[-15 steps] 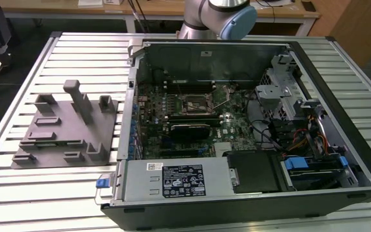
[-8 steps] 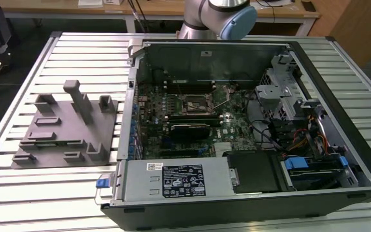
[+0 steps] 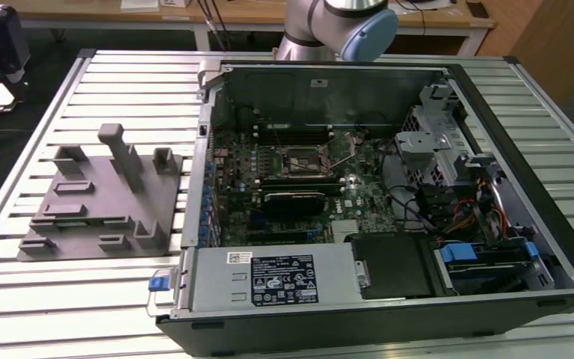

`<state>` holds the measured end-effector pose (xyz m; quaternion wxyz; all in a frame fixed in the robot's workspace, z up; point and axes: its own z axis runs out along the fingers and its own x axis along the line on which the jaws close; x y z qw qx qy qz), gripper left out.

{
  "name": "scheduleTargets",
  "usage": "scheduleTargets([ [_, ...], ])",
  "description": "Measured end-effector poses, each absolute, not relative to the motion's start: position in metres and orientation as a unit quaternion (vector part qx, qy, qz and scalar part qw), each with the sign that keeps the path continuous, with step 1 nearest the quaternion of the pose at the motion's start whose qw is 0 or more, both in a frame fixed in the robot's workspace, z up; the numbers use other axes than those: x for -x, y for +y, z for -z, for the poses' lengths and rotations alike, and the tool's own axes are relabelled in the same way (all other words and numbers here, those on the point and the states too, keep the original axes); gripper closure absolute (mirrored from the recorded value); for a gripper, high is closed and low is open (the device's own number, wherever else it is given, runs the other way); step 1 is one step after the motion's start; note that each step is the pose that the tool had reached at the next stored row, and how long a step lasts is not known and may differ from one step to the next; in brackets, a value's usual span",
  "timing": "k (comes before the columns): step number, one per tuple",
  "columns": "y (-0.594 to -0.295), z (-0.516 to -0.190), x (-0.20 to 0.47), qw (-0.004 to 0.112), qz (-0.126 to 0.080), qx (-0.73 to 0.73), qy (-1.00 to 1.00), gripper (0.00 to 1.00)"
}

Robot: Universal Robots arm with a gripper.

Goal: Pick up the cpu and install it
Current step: 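Pick up the cpu and move it towards the insertion slot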

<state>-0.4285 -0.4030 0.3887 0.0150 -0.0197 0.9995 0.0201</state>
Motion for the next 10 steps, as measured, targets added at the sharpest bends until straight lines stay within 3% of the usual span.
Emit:
scheduleTargets([
  [10,-0.403,-0.389,0.402,0.015,-0.02,0.02,0.999,0.46],
])
